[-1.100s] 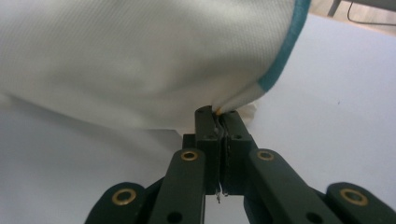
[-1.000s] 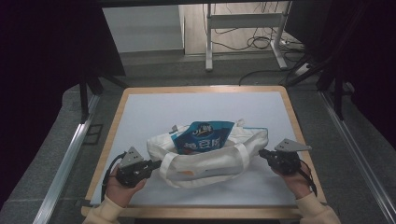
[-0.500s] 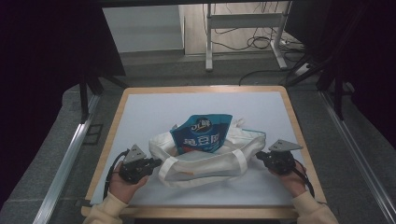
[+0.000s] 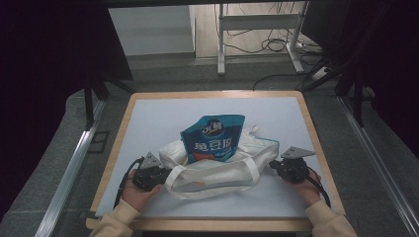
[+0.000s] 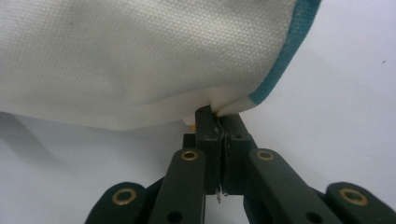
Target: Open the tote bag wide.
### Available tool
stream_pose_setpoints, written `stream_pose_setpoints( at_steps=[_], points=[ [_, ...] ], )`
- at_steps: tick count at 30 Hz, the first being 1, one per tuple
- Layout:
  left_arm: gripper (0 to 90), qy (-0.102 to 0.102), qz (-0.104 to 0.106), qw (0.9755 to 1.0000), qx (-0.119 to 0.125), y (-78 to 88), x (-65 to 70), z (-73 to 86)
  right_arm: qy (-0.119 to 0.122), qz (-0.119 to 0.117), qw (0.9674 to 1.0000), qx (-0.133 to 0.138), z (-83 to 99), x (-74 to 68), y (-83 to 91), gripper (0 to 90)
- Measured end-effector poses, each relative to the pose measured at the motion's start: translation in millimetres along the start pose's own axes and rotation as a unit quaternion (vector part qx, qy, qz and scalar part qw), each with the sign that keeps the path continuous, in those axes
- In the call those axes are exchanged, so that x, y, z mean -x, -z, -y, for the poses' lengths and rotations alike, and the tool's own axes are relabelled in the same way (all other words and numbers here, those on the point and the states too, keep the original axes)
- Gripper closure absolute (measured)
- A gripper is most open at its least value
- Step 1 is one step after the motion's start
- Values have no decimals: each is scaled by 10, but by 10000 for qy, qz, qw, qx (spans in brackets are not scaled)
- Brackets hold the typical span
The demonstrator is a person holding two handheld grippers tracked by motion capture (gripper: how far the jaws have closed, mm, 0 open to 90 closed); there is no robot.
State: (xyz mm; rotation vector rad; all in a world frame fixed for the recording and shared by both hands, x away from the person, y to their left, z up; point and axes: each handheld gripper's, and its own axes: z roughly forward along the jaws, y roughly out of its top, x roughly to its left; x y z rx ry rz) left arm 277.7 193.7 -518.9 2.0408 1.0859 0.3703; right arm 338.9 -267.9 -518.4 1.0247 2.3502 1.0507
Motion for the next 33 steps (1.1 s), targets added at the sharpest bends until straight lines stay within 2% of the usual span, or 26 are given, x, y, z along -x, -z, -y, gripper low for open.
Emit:
stream_pose_setpoints(
  at_steps=[5,6,7,8,9,11,13,15,17,20,21,22,23,24,25,26,28,29,30,31,32,33],
  points=[
    [810,14,-38,10000,86,36,2,10,-32,9,10000,63,-2,10,24,838],
    [779,26,-72,9999,127,58,3,17,-52,8,9999,94,-2,13,34,811],
    [726,49,-81,9998,176,86,2,25,-72,6,9999,128,-4,17,49,741],
    [601,72,-87,9998,189,123,-3,32,-124,46,9997,188,-9,15,91,584],
    [601,117,-141,9995,261,166,-5,43,-124,46,9997,188,-9,15,91,584],
    [493,201,-226,9987,407,274,-22,54,-205,141,9992,326,-13,8,165,479],
    [429,276,-267,9975,599,395,-32,53,-322,167,9982,486,-27,10,261,418],
    [395,336,-298,9959,791,524,-33,35,-450,144,9962,736,-70,15,422,381],
    [395,350,-315,9941,978,648,-22,-4,-472,145,9955,814,-95,11,479,376],
    [402,323,-343,9919,1177,783,14,-109,-445,120,9932,1074,-215,-6,633,386],
    [408,307,-324,9912,1243,812,27,-151,-367,86,9919,1210,-324,-29,705,404],
    [408,287,-310,9909,1278,832,38,-196,-367,86,9919,1210,-324,-29,705,404],
    [409,266,-305,9905,1313,845,47,-242,-300,63,9908,1317,-441,-51,747,435],
    [409,272,-294,9900,1351,851,52,-290,-300,63,9908,1317,-441,-51,747,435],
    [419,299,-241,9891,1421,851,54,-388,-263,22,9900,1388,-557,-57,763,478],
    [426,299,-241,9891,1421,851,54,-388,-263,22,9900,1388,-557,-57,763,478],
    [444,302,-208,9887,1456,831,52,-484,-226,-3,9896,1424,-665,-54,756,539],
    [581,259,-156,9892,1432,791,50,-571,-191,-25,9895,1433,-763,-52,732,625],
    [669,259,-156,9892,1432,791,50,-571,-191,-25,9895,1433,-763,-52,732,625],
    [737,273,-65,9898,1397,735,49,-649,-152,-91,9902,1389,-849,-56,686,737],
    [798,273,-65,9898,1397,735,49,-649,-152,-91,9902,1389,-849,-56,686,737],
    [839,237,-35,9903,1371,704,53,-686,-105,-188,9913,1298,-920,-81,623,809]
  ],
)
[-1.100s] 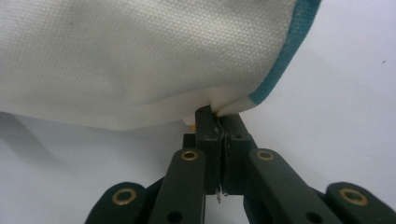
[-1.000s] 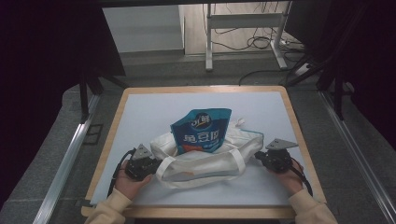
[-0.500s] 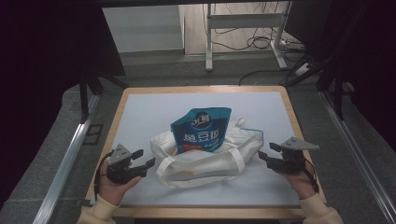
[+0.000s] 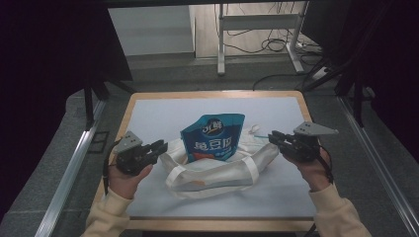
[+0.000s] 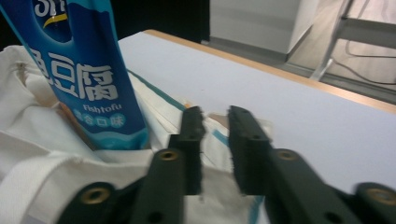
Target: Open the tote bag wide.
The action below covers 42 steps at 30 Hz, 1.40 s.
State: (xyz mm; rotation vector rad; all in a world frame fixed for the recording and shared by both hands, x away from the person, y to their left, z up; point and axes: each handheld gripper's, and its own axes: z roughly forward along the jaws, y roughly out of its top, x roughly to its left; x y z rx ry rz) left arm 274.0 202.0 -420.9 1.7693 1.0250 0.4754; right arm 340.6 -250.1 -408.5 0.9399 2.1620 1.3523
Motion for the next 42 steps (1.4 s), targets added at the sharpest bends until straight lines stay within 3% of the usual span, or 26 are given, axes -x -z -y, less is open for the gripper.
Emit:
stream_pose_setpoints(
  at_steps=[6,8,13,19,36,42],
  points=[
    [897,-139,142,9996,-205,-214,98,-60,221,-253,9991,-248,-38,-142,-210,885],
    [899,-161,180,9990,-364,-303,121,8,279,-361,9981,-402,1,-210,-315,887],
    [900,-143,193,9977,-627,-420,95,159,282,-410,9968,-621,122,-224,-431,887],
    [900,-61,251,9970,-730,-476,63,219,235,-446,9963,-699,193,-211,-479,888],
    [900,-62,216,9933,-1136,-596,68,459,240,-487,9931,-1043,442,-235,-581,888],
    [900,-46,210,9930,-1158,-609,73,506,191,-484,9917,-1175,559,-237,-612,888]
  ],
)
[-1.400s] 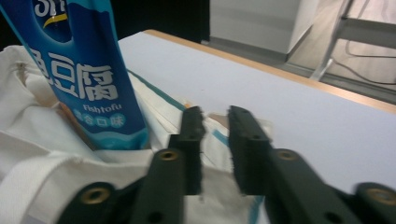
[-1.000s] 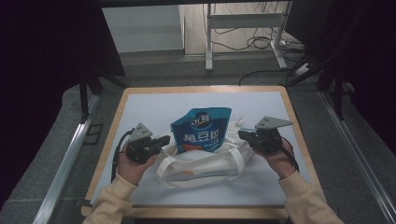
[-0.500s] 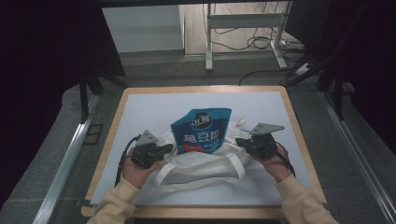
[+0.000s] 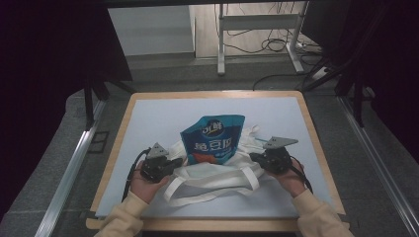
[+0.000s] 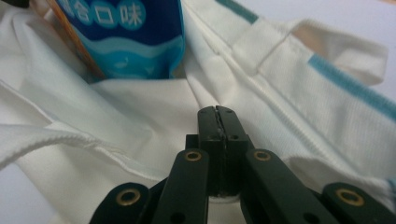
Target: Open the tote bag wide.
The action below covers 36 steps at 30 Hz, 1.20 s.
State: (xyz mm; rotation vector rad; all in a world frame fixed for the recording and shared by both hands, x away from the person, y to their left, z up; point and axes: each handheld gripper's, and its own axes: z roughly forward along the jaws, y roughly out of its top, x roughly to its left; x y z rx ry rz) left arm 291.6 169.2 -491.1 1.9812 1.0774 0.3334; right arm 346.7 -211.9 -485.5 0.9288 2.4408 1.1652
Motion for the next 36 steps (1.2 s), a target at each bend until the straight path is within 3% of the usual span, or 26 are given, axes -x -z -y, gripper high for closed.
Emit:
stream_pose_setpoints(
  at_steps=[17,23,28,31,36],
  points=[
    [900,-47,-14,10000,-87,-75,36,108,35,-8,9991,-411,301,-25,-136,889],
    [900,-50,-27,9999,-83,-79,40,111,39,-5,9992,-405,335,-32,-138,889],
    [900,-53,-54,10000,4,-33,26,50,12,35,9999,-157,259,-42,-70,889],
    [900,14,-90,9998,160,20,-15,-60,110,37,9998,180,90,-102,59,889],
    [900,42,-191,9998,96,-18,-65,-130,267,-86,9989,368,-53,-219,122,889]
  ],
)
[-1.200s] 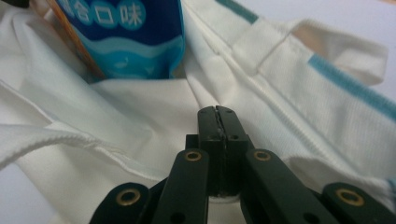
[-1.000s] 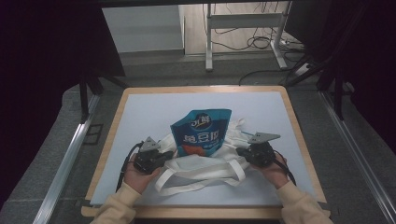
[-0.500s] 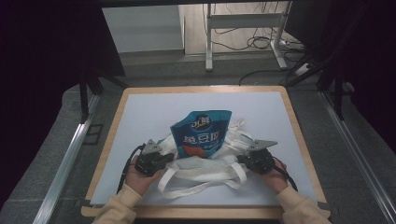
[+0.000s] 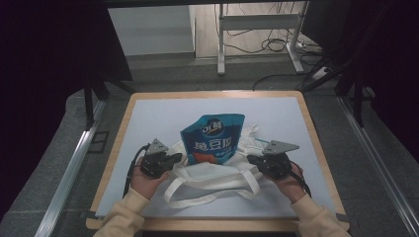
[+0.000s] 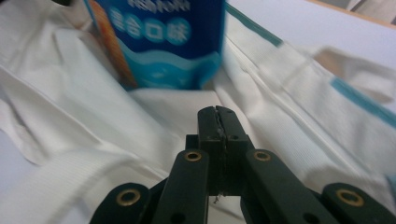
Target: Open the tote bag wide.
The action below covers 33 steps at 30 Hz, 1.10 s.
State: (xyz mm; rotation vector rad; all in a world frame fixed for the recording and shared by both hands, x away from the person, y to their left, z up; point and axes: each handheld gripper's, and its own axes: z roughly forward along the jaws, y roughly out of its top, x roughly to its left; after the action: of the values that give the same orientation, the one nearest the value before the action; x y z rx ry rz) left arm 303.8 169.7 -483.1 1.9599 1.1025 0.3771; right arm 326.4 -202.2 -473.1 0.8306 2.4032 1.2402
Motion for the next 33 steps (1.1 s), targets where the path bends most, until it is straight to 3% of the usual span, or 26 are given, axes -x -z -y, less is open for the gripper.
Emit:
stream_pose_setpoints(
  at_steps=[7,10,18,27,32,33],
  points=[
    [900,35,-136,9997,-186,-131,-62,-17,73,-242,9993,-286,48,-138,-119,889],
    [900,61,-177,9994,-281,-197,-104,-23,124,-351,9979,-527,152,-216,-196,889],
    [900,122,-270,9989,-376,-325,-166,-49,180,-409,9959,-790,357,-307,-207,890],
    [900,432,-204,9980,-417,-461,-275,-69,299,-384,9952,-855,500,-395,-201,892],
    [900,371,-228,9985,-330,-398,-246,-67,269,-419,9953,-826,467,-363,-197,890],
    [900,354,-216,9987,-296,-362,-235,-62,200,-416,9964,-710,417,-320,-161,890]
  ],
)
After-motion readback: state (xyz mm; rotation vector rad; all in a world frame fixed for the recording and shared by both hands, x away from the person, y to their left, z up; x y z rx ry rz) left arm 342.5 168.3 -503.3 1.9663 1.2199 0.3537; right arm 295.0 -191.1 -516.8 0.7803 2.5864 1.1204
